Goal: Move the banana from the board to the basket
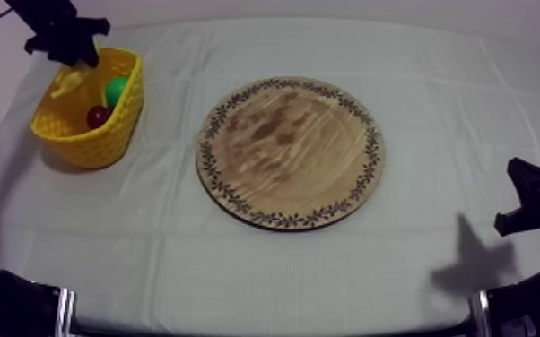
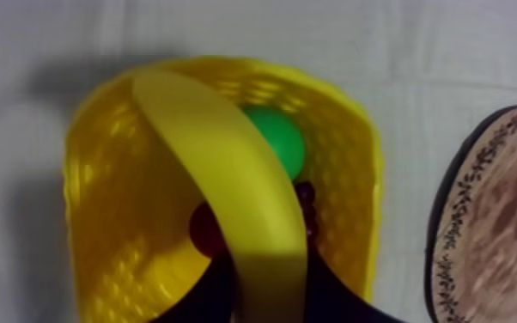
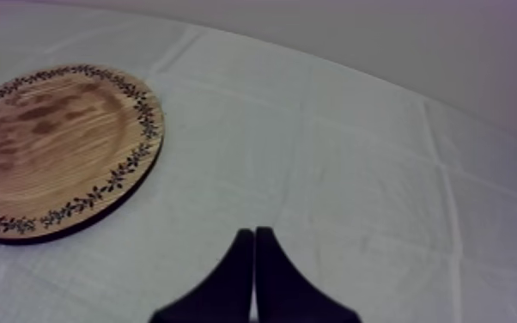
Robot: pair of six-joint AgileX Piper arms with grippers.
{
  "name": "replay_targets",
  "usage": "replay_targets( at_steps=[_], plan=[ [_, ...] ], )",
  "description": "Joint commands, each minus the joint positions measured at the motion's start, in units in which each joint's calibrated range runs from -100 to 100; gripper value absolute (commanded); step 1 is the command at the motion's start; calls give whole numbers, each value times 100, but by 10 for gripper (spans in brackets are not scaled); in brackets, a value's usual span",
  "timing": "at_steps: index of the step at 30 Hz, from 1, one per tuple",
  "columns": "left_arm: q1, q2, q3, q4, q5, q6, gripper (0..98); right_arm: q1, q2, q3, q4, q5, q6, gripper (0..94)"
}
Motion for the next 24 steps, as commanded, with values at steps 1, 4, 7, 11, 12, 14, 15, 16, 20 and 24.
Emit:
replay_targets(
  at_steps=[1,4,7,11,12,14,15,16,20,24],
  plan=[
    [-12,209,24,-22,-48,2,128,0,0,5,-2,-2,0,2],
    [-44,463,79,-30,-164,-5,118,0,0,5,-2,-2,0,2],
    [-78,687,123,-29,-233,-17,112,0,0,5,-2,-2,0,2],
    [-111,877,146,-26,-246,-39,236,0,0,5,-2,-2,-3,2],
    [-117,904,140,-23,-234,-50,287,0,0,5,-2,-2,-2,2],
    [-127,948,105,-17,-179,-90,401,0,0,5,-2,-2,-1,2],
    [-130,962,81,-15,-128,-115,461,0,0,5,-2,-2,-1,2],
    [-134,971,61,-16,-76,-137,517,0,0,5,-2,-2,0,2],
    [-146,941,9,-15,78,-215,710,0,0,5,-2,-2,0,2],
    [-137,793,-13,-37,210,-236,834,0,0,5,-2,-2,0,2]
  ],
)
